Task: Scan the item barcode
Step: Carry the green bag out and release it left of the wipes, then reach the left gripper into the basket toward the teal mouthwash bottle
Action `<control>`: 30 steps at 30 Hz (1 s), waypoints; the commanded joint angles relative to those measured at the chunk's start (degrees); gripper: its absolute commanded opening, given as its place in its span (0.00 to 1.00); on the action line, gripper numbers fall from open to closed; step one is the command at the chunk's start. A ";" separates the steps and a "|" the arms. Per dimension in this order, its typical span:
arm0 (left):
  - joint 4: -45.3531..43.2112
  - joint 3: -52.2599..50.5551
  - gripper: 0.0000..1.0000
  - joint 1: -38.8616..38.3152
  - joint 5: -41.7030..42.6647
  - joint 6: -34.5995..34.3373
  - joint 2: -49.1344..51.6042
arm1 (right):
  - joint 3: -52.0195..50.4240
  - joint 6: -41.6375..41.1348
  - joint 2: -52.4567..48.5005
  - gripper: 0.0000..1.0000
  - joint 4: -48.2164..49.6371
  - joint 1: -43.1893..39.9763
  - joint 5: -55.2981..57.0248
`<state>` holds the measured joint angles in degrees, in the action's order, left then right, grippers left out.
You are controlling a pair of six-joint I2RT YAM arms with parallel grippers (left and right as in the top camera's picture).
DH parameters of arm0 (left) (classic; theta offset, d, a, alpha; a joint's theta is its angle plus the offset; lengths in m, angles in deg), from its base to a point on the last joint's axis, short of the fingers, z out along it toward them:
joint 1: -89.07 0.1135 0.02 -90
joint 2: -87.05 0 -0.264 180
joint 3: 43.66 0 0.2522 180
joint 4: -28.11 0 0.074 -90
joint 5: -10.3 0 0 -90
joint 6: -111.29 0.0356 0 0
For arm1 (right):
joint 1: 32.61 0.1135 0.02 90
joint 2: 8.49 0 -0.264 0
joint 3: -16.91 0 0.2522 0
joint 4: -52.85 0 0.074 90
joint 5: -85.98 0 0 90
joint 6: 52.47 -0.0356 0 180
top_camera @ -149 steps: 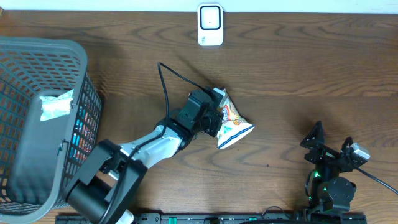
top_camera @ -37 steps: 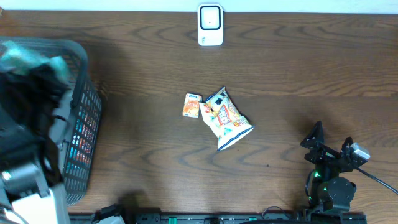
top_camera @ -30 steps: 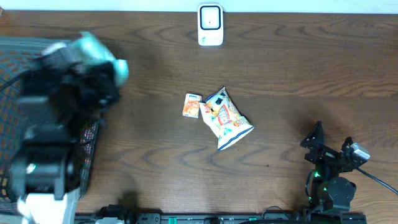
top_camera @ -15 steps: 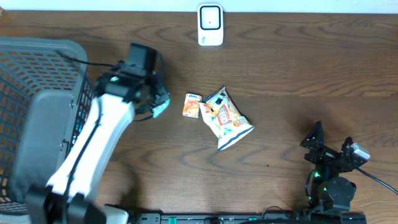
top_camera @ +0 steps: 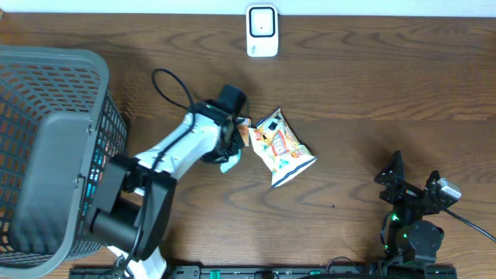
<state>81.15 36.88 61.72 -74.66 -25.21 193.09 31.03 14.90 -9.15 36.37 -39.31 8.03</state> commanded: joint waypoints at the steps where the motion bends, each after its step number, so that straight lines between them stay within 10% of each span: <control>1: -1.36 -0.35 0.17 -2.62 0.94 0.02 0.02 | -0.04 -0.68 0.33 0.99 -0.11 0.37 0.46; 5: -1.95 -0.09 0.80 -4.66 0.94 3.17 -0.63 | -0.04 -0.68 0.33 0.99 -0.11 0.37 0.46; 8: 1.97 1.53 0.95 -4.68 -0.07 4.31 -2.69 | -0.04 -0.68 0.33 0.99 -0.11 0.37 0.46; 22: 20.63 28.74 1.00 5.20 -22.53 18.58 -28.87 | -0.04 -0.68 0.33 0.99 -0.11 0.37 0.46; 30: 30.40 28.04 1.00 34.53 -23.65 -2.05 -35.91 | -0.04 -0.68 0.33 0.99 -0.11 0.37 0.46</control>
<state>108.41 66.24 85.72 -96.37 -13.76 156.22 31.03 14.88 -9.15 36.37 -39.31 8.03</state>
